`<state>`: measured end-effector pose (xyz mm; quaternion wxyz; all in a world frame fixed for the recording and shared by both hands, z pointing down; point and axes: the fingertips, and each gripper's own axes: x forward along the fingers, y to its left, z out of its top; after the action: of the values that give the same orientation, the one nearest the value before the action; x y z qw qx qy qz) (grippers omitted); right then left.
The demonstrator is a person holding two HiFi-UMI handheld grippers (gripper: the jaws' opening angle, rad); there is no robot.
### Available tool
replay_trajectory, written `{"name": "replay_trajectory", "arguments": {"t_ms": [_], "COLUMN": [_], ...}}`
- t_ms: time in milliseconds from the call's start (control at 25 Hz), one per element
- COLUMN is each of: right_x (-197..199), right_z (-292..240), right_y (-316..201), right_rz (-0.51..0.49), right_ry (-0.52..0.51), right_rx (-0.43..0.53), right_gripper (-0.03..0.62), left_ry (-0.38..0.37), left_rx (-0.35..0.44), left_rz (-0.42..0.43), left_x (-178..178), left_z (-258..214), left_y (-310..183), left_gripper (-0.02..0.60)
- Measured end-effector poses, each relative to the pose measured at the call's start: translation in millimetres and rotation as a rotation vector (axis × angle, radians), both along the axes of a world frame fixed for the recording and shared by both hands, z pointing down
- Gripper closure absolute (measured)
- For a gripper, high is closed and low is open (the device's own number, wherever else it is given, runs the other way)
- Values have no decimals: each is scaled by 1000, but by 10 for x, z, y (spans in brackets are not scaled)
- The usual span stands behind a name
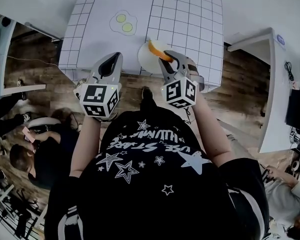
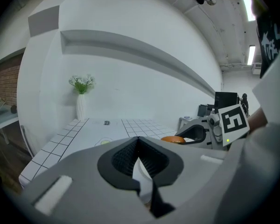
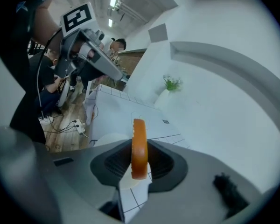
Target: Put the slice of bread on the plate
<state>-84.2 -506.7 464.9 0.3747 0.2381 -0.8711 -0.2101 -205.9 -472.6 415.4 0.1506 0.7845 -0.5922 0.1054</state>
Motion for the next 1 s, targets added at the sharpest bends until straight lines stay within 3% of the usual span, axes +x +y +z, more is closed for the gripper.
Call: {"name": "replay_trajectory", "arguments": {"t_ms": [480,720,1000], "right_x": [-191,-204,-192], "right_z": [413,579,699], "right_y": [362,481,610], "right_rz": [-169,-208,-220], "right_ry": [89,134,154], "right_rx": [-158,-117,-179], "right_gripper": [481,465,444], "left_ry": [-7,-18,-12], "left_rx": [-53,-72,-79], "left_rz": [3,16,0], "left_x": [26,38,-64], "left_z": [177,242,286], "left_y": [28,157,249], "left_gripper": [572,572,572]}}
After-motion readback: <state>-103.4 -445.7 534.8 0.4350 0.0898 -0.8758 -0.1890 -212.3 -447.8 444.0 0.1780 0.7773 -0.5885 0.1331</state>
